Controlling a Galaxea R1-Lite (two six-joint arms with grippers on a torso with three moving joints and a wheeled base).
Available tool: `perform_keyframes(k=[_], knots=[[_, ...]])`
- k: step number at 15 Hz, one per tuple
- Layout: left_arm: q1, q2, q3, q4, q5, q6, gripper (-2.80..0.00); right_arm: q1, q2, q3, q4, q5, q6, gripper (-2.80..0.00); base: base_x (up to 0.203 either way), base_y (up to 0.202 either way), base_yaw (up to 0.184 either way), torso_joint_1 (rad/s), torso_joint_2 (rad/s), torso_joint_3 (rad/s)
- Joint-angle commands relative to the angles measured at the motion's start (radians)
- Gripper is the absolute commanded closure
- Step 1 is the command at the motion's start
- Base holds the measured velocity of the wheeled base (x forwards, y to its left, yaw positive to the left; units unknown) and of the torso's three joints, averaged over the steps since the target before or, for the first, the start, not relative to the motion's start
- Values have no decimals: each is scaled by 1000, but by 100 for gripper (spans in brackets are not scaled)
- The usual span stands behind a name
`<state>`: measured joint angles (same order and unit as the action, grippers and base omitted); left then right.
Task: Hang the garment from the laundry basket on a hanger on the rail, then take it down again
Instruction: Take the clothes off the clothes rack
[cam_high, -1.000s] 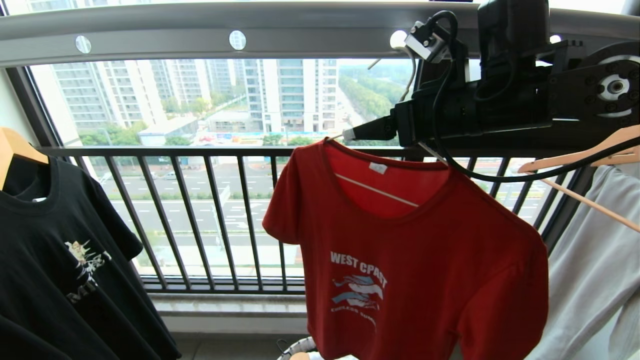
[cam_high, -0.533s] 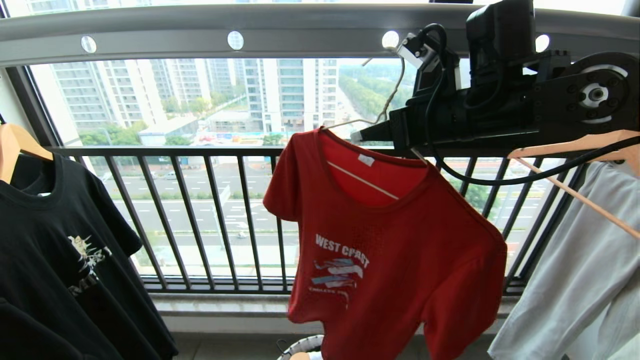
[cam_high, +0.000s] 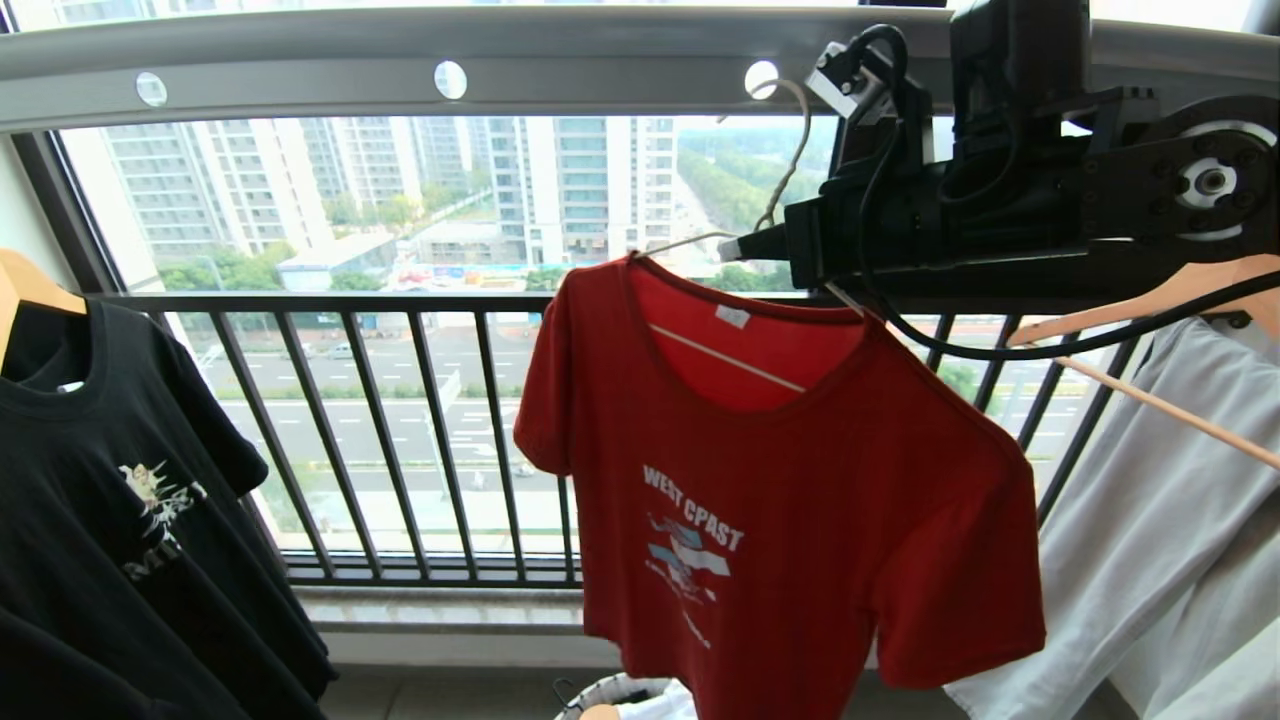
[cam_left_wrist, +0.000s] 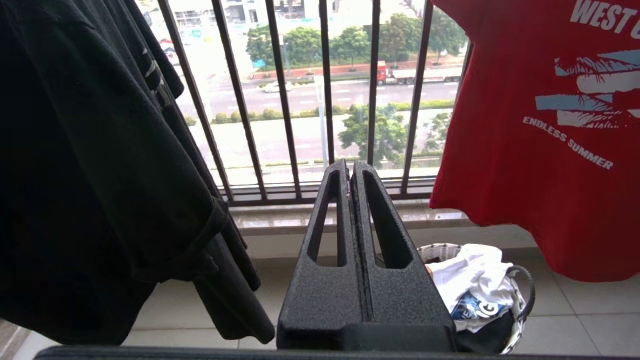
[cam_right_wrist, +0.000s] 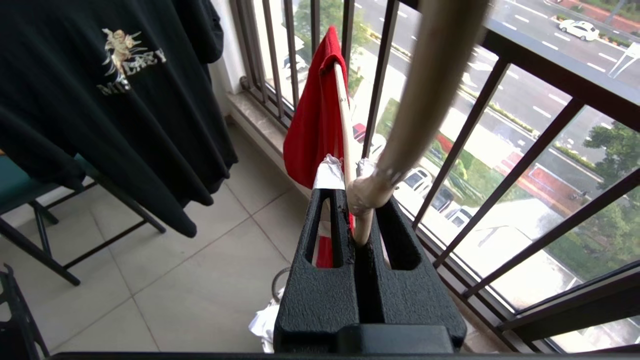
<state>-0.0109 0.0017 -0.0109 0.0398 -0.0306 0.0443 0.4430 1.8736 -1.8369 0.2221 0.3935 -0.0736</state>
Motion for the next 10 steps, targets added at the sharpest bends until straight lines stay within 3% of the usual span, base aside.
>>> perform_keyframes(k=[1,10], knots=[[0,0,0,0,0,0,0,0,-32,20,0,-4,-3,0,0,0,0,0,0,0],[0,0,0,0,0,0,0,3,-101,68,-3,-7,-37,0,0,0,0,0,0,0]])
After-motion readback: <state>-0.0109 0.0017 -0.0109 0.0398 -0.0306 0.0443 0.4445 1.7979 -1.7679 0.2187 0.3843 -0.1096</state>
